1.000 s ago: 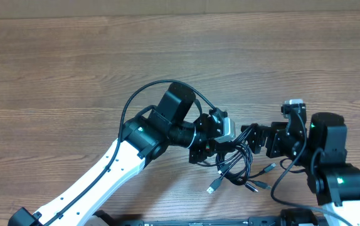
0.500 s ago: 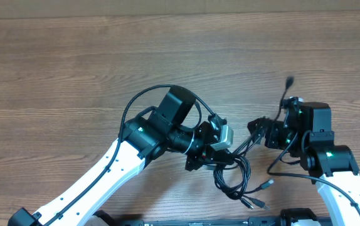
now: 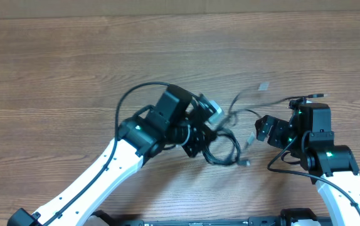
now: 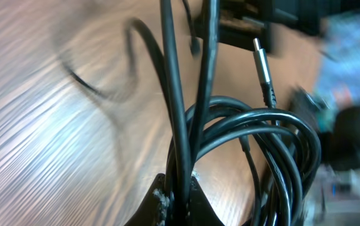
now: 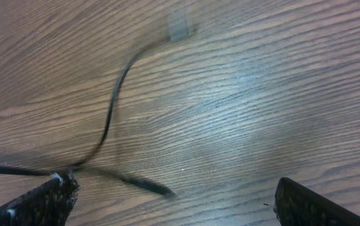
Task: Untangle cables
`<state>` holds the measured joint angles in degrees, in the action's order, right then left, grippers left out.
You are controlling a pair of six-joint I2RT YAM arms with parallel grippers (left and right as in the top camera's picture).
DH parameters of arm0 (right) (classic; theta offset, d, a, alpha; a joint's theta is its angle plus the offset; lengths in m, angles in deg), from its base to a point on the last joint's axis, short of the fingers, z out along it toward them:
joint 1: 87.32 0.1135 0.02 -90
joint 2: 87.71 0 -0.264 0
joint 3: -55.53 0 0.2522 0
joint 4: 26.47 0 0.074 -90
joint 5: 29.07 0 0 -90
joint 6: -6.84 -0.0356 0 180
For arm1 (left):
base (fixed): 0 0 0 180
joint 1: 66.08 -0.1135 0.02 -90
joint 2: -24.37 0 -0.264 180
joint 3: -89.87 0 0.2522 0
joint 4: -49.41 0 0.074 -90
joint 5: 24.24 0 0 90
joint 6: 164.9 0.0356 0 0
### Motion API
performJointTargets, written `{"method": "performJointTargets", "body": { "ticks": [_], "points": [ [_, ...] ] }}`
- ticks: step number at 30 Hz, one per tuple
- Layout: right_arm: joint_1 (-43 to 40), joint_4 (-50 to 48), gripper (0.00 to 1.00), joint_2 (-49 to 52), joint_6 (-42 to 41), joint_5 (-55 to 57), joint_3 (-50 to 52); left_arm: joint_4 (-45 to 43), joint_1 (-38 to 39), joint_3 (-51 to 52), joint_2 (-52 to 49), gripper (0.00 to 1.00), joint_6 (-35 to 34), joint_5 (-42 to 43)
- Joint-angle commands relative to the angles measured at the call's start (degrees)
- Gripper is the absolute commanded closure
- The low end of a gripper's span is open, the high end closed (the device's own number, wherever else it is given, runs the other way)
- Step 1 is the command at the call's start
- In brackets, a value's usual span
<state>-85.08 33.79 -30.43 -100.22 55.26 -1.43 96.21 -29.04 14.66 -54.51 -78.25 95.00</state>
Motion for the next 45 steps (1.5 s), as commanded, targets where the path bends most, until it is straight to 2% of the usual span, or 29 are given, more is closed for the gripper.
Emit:
{"method": "performJointTargets", "body": {
  "ticks": [1, 4, 8, 12, 18, 20, 23, 27, 31, 39, 40, 43, 45],
  "points": [
    [-0.4, 0.2, 0.0, -0.1, -0.5, 0.4, -1.4, -0.4, -3.4, -1.0, 1.0, 0.96, -12.9, -5.7],
    [-0.4, -0.1, 0.0, -0.1, -0.5, -1.1, -1.4, -0.9, -5.0, -1.0, 1.0, 0.96, -16.4, -5.7],
    [-0.4, -1.4, 0.0, -0.1, -0.5, -3.5, -1.4, -1.2, -5.2, -1.0, 1.0, 0.96, -17.8, -5.7],
    [-0.4, -3.5, 0.0, -0.1, -0.5, -11.1, -1.5, -2.5, -5.2, -1.0, 1.0, 0.96, -18.5, -5.7],
    [-0.4, -12.0, 0.0, -0.1, -3.1, -28.2, -1.5, -8.6, -5.2, -1.0, 1.0, 0.96, -30.1, -5.8],
    [-0.4, -13.9, 0.0, -0.1, -8.0, -29.2, -1.5, -9.8, -5.2, -1.0, 1.0, 0.96, -34.3, -7.8],
    [-0.4, -14.6, 0.0, -0.1, -11.7, -30.4, -1.5, -9.7, -5.2, -1.0, 1.0, 0.96, -37.1, -12.2],
    [-0.4, -18.4, 0.0, -0.1, -11.8, -38.9, -1.5, -9.7, -5.2, -1.0, 1.0, 0.96, -42.8, -16.3],
    [-0.4, -21.2, 0.0, -0.1, -13.4, -44.5, -1.5, -9.7, -5.1, -1.0, 1.0, 0.96, -49.4, -16.3],
    [-0.4, -20.9, 0.0, -0.1, -13.4, -43.5, -1.4, -9.5, -5.0, -1.0, 1.0, 0.96, -51.3, -16.0],
    [-0.4, -21.0, 0.0, -0.1, -13.8, -43.5, -1.5, -9.2, -5.0, -1.0, 1.0, 0.96, -52.5, -16.1],
    [-0.4, -21.9, 0.0, -0.1, -14.9, -44.6, -1.4, -7.9, -3.9, -1.0, 1.0, 0.96, -61.6, -16.1],
    [-0.4, -21.8, 0.0, -0.1, -14.9, -44.8, -1.4, -8.8, -2.5, -1.0, 0.9, 0.96, -63.1, -16.4]
  ]
}}
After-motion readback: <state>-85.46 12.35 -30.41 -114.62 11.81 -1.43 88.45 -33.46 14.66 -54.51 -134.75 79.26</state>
